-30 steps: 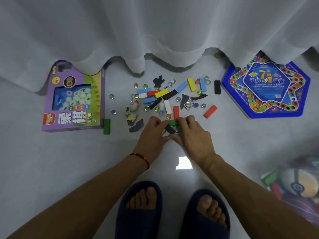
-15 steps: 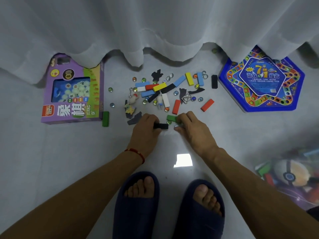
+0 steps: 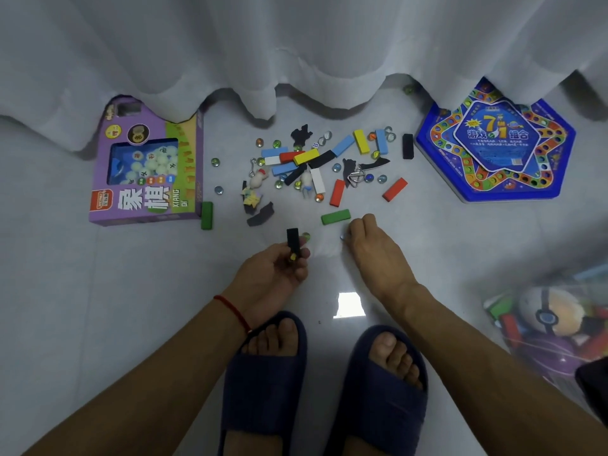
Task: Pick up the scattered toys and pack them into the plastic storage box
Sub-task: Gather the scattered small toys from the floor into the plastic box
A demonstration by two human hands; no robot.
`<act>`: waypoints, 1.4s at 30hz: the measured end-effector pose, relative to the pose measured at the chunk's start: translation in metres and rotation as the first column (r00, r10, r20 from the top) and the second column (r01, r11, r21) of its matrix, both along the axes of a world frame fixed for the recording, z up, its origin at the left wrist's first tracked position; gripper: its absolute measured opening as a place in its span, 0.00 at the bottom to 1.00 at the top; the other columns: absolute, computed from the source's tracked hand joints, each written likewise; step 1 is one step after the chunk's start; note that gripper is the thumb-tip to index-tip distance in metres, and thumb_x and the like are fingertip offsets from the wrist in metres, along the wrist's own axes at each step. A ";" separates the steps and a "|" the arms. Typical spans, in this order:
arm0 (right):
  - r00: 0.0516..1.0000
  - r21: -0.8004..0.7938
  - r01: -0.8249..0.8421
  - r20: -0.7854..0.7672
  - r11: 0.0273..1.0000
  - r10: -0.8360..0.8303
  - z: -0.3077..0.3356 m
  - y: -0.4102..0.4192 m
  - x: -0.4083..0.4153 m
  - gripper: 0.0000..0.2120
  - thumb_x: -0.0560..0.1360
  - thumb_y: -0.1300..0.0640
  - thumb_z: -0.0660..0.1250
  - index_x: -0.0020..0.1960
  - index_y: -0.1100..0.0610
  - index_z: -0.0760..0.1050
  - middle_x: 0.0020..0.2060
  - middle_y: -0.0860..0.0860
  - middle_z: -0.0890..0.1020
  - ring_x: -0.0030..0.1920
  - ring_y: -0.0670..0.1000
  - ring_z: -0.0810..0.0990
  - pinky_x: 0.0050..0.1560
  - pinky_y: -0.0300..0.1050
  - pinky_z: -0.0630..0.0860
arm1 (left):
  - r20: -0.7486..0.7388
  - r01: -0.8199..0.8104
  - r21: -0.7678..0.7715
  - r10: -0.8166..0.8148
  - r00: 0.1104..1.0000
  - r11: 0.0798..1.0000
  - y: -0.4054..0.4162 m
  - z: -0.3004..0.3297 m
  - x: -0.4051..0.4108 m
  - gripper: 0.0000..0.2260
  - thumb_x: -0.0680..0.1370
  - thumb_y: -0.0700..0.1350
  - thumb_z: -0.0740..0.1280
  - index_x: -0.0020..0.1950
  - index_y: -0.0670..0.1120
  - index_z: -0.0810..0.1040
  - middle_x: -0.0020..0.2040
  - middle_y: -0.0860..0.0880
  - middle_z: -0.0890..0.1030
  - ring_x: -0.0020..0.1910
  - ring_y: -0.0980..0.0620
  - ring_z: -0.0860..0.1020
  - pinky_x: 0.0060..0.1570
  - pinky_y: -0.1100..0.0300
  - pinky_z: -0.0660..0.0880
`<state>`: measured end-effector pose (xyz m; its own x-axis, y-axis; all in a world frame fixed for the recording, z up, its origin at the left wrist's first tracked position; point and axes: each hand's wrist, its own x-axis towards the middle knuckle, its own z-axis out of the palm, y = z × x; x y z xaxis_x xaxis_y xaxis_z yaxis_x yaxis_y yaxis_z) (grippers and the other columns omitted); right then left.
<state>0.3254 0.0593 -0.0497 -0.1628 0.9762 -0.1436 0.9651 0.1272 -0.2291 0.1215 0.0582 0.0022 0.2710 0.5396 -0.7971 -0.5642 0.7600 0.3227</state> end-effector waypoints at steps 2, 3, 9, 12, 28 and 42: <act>0.993 -0.021 0.058 -0.097 0.998 -0.060 0.006 0.000 0.000 0.08 0.84 0.55 0.58 0.58 0.57 0.70 0.51 0.54 0.72 0.38 0.49 0.74 0.43 0.45 0.80 | 0.045 0.002 -0.032 -0.001 0.999 0.999 -0.011 -0.001 -0.003 0.15 0.79 0.40 0.56 0.58 0.36 0.76 0.46 0.40 0.77 0.37 0.50 0.74 0.34 0.60 0.75; 0.981 -0.033 0.106 -0.160 0.994 -0.110 0.008 0.000 0.001 0.07 0.83 0.55 0.59 0.58 0.57 0.70 0.52 0.54 0.72 0.40 0.50 0.75 0.45 0.46 0.80 | 0.045 0.008 -0.040 -0.006 0.999 0.999 -0.015 -0.001 -0.004 0.15 0.77 0.41 0.56 0.57 0.36 0.77 0.45 0.40 0.77 0.37 0.49 0.74 0.35 0.59 0.75; 0.886 -0.168 0.242 -0.364 0.956 -0.288 0.038 -0.011 -0.005 0.01 0.81 0.59 0.63 0.52 0.57 0.72 0.52 0.54 0.75 0.45 0.50 0.74 0.53 0.47 0.78 | -0.099 0.075 -0.025 -0.077 0.992 0.997 -0.028 0.001 0.007 0.14 0.75 0.44 0.59 0.53 0.36 0.77 0.45 0.38 0.78 0.41 0.44 0.76 0.42 0.53 0.76; 0.790 -0.246 0.102 -0.569 0.964 -0.228 0.071 -0.020 -0.029 0.06 0.81 0.54 0.63 0.48 0.55 0.74 0.46 0.50 0.77 0.41 0.47 0.77 0.45 0.43 0.77 | -0.050 0.078 -0.047 -0.081 0.995 0.996 -0.032 -0.002 0.007 0.20 0.78 0.50 0.61 0.58 0.34 0.77 0.53 0.36 0.80 0.53 0.40 0.79 0.55 0.47 0.78; 0.956 -0.013 -0.235 -0.181 0.972 0.229 0.035 0.022 -0.092 0.12 0.80 0.53 0.65 0.63 0.53 0.76 0.56 0.53 0.75 0.52 0.53 0.76 0.45 0.53 0.79 | 0.039 -0.248 -0.110 0.254 0.966 0.962 -0.033 -0.002 -0.063 0.12 0.77 0.46 0.60 0.47 0.38 0.77 0.45 0.38 0.79 0.46 0.40 0.79 0.45 0.49 0.81; 0.995 0.162 -0.097 0.029 0.982 0.094 0.007 0.028 -0.018 0.16 0.73 0.60 0.75 0.59 0.58 0.77 0.48 0.56 0.81 0.45 0.55 0.77 0.45 0.49 0.77 | 0.071 -0.155 -0.067 0.160 0.985 0.986 -0.001 0.006 -0.041 0.21 0.79 0.48 0.56 0.62 0.35 0.77 0.55 0.36 0.79 0.54 0.37 0.79 0.57 0.44 0.78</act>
